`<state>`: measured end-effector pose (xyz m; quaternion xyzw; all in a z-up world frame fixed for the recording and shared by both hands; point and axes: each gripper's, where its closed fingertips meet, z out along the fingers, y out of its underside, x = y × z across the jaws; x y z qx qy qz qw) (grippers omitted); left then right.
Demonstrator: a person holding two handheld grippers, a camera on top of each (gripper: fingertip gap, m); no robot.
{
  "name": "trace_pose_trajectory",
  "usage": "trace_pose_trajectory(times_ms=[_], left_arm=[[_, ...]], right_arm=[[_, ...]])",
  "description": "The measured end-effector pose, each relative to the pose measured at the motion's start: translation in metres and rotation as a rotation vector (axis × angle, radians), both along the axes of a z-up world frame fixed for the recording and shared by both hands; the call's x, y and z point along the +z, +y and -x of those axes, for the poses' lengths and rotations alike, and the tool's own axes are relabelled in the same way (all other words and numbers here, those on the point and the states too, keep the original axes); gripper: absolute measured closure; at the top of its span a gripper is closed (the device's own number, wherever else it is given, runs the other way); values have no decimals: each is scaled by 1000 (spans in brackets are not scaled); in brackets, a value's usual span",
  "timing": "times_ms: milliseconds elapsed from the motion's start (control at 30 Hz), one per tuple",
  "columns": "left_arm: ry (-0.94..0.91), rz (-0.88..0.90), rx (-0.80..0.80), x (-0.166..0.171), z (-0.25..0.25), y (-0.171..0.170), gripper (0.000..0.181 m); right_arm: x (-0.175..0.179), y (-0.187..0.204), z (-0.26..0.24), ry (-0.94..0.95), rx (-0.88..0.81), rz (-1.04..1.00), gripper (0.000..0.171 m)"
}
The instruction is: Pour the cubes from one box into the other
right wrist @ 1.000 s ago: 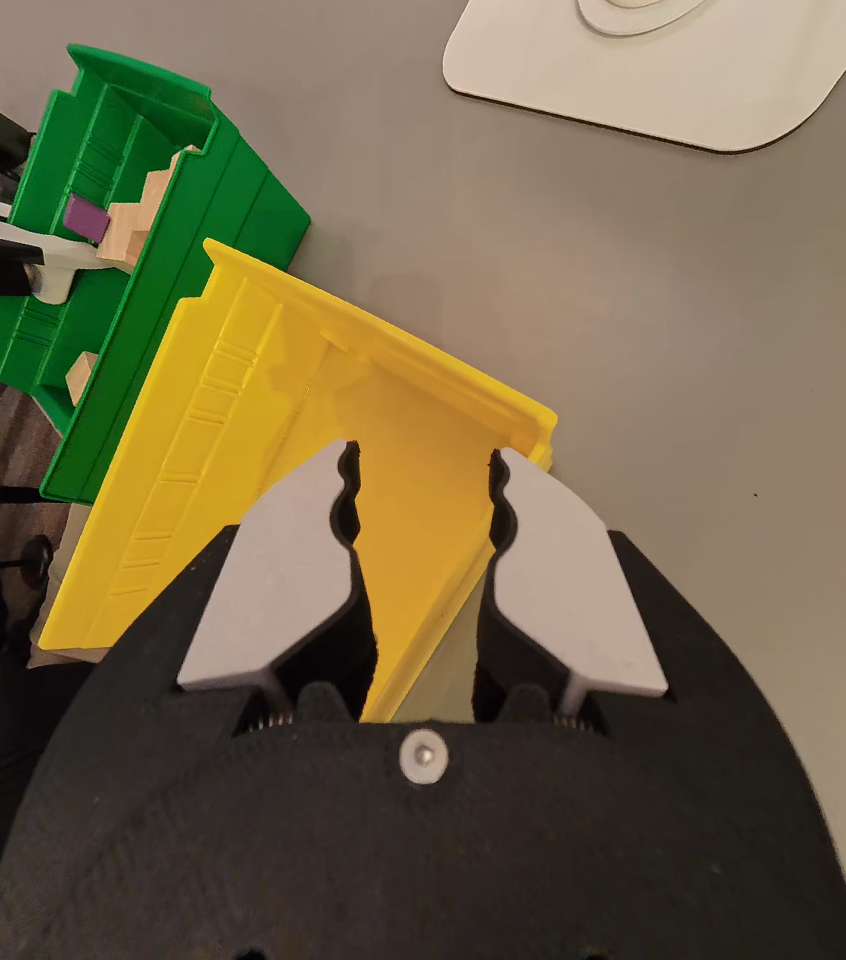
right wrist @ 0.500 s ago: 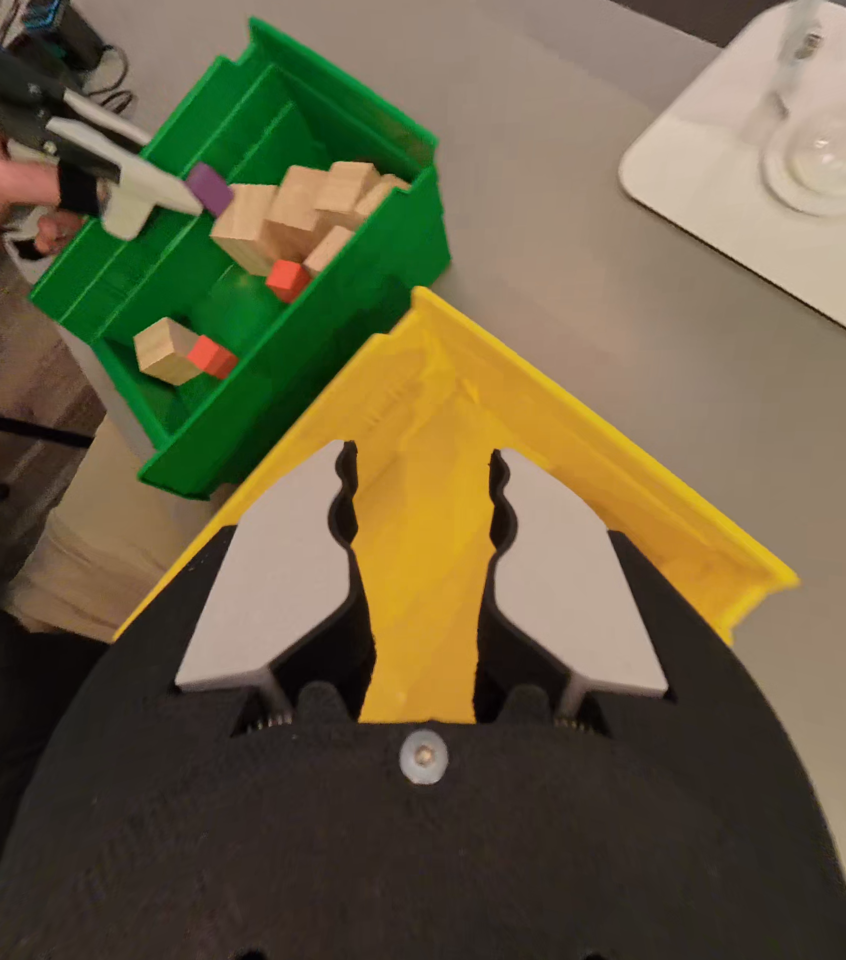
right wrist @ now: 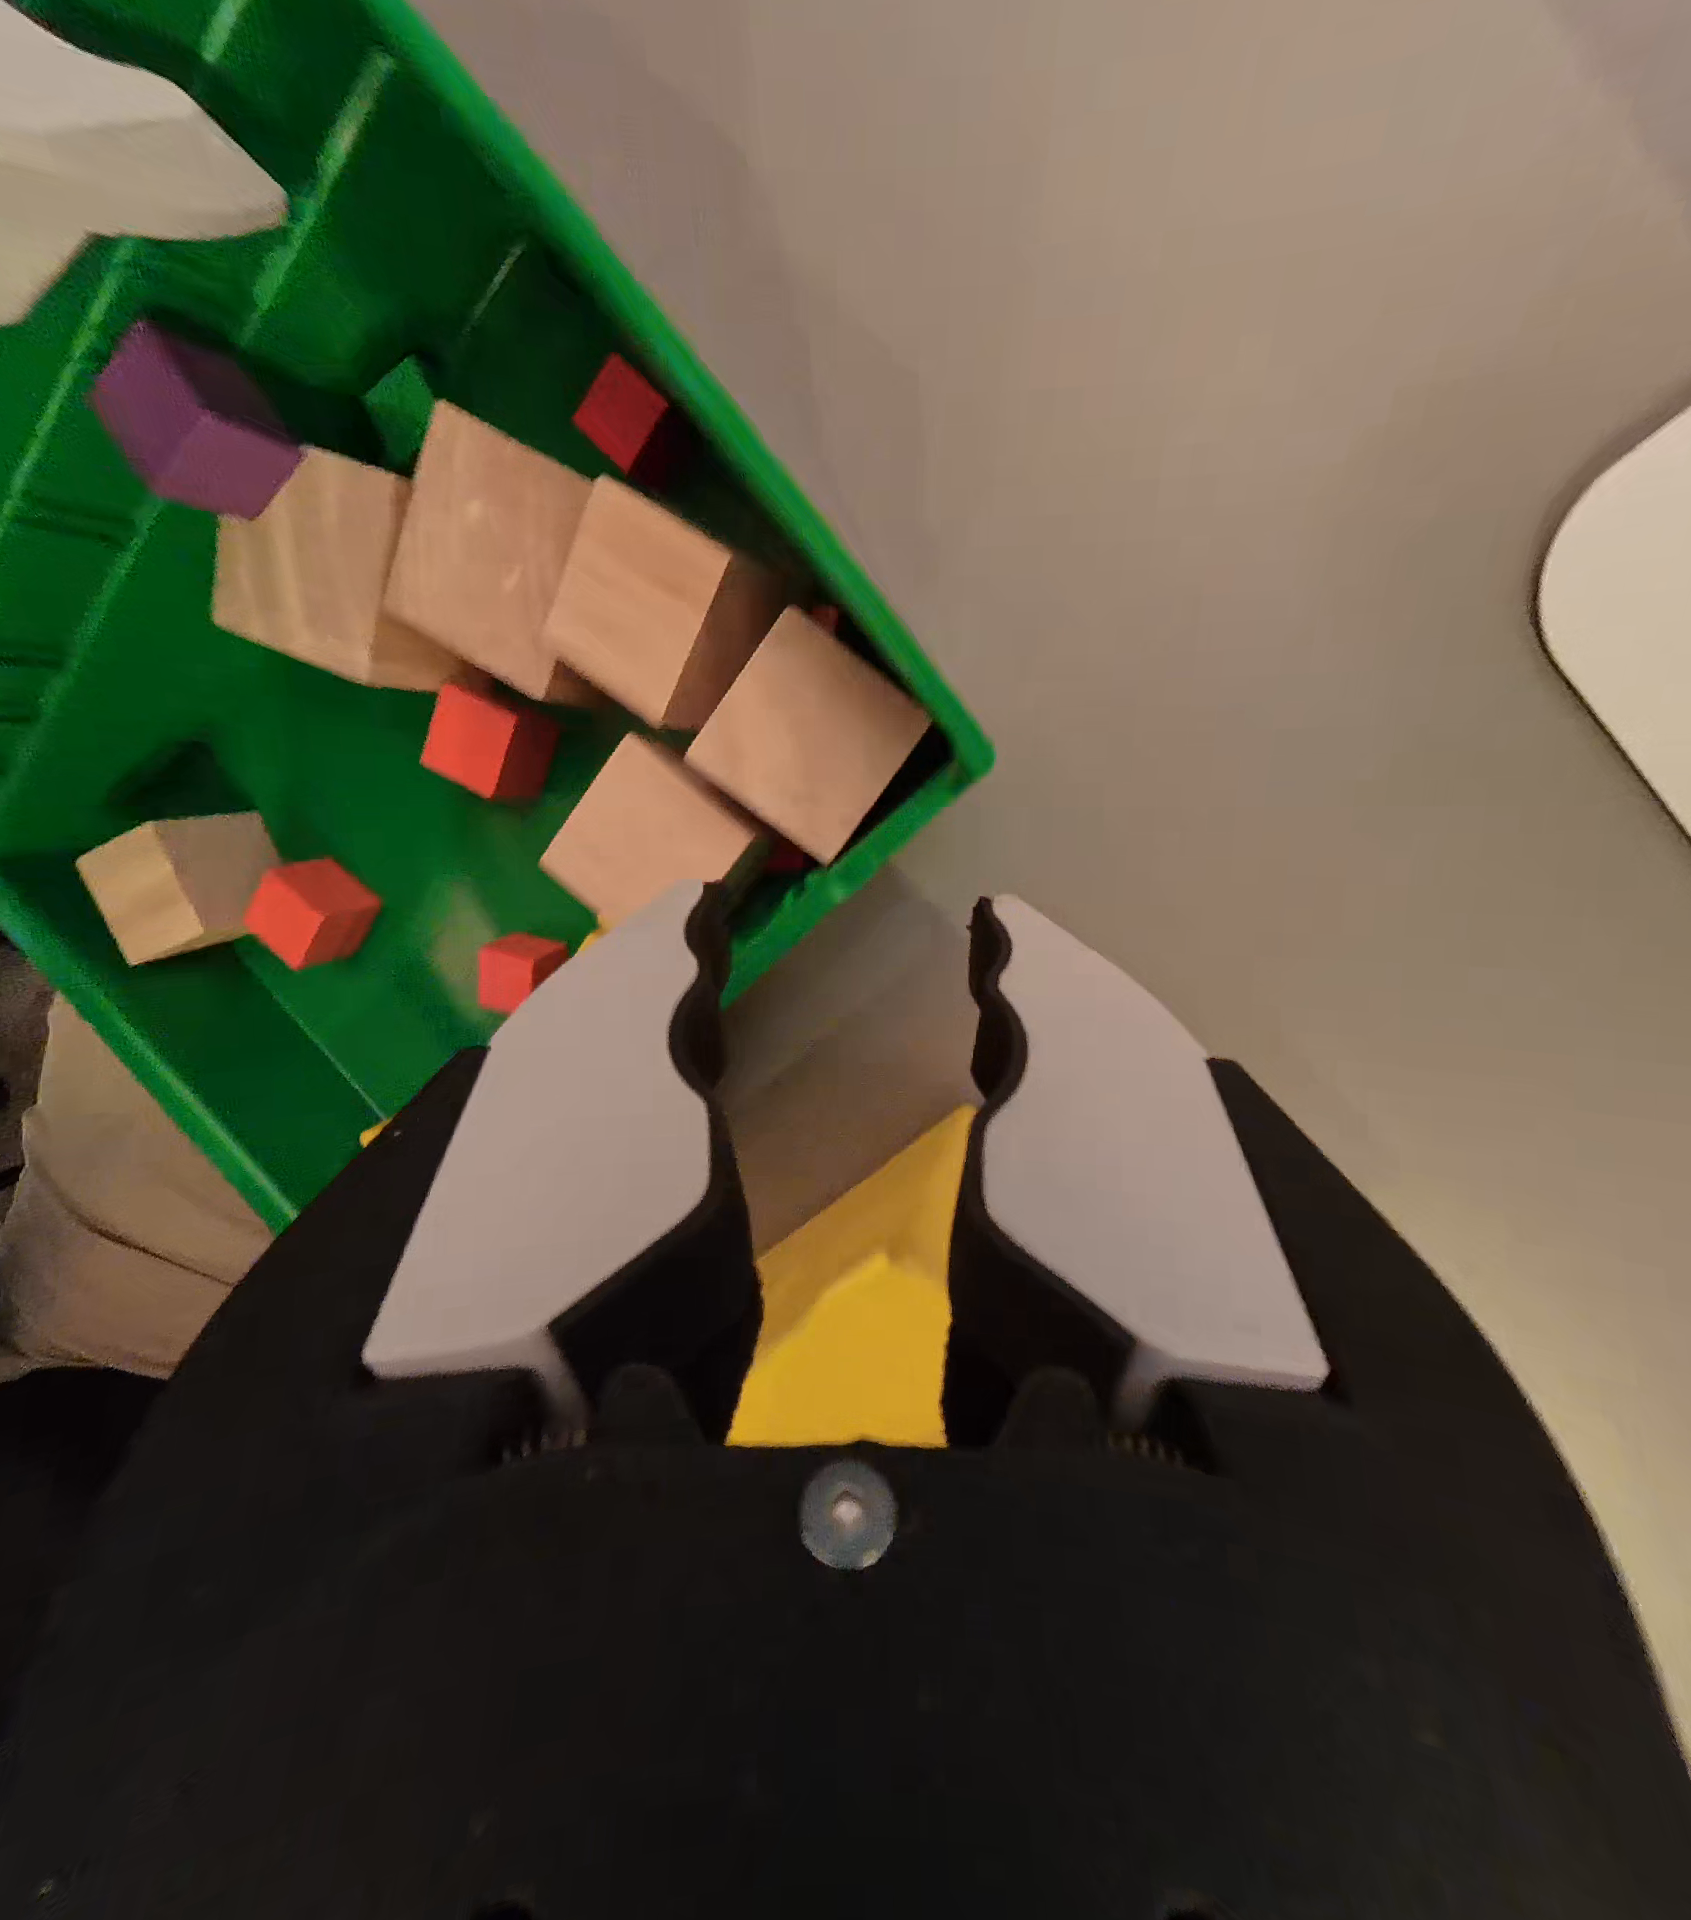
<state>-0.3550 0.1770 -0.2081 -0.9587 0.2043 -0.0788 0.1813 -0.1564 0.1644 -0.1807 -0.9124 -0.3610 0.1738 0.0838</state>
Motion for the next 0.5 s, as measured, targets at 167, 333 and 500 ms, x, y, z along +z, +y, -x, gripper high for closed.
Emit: trace_pose_trajectory(times_ms=[167,333,500], left_arm=[[11,96,-48,-17,-5,9,161],[34,113,-41,-22,-1,20,168],[44,116,-16,-22,1,28,176]], right_arm=[[-34,9,5,-168,42,98,151],[-36,15,6,-175,56,148,160],[-35,18,6,-147,48,151,162]])
